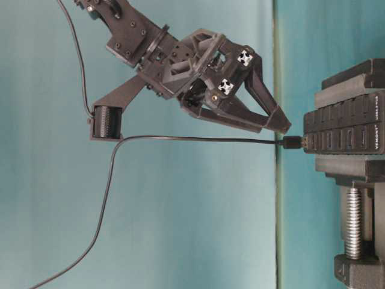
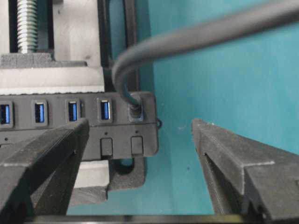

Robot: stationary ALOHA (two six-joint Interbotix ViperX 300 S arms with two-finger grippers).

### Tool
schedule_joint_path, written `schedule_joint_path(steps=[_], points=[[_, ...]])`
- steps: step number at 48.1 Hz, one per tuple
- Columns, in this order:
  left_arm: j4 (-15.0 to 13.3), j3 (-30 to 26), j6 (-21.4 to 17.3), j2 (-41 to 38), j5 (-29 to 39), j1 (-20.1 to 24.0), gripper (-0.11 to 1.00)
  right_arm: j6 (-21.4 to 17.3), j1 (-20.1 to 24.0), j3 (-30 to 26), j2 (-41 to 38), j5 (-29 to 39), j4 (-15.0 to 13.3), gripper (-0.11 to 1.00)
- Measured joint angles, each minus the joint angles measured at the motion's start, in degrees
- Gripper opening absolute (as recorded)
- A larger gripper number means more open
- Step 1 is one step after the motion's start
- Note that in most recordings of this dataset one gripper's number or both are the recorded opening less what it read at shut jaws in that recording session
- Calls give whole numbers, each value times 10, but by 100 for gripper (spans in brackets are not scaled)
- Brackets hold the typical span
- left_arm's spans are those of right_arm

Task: Insert the USB into the second port from the front of the fixed hub.
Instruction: 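Lower the right gripper and close it on the black USB plug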

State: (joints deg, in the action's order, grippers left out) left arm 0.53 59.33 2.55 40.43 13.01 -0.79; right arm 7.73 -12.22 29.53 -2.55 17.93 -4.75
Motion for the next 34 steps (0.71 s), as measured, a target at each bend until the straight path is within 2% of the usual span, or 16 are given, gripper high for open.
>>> schedule_joint_path(steps=[20, 34], points=[[0, -4, 0, 1, 0, 0, 0, 1, 0, -4, -29, -38, 0, 88], [-1, -5, 0, 4, 0, 0, 0, 1, -1, -18, -36, -41, 0, 83]])
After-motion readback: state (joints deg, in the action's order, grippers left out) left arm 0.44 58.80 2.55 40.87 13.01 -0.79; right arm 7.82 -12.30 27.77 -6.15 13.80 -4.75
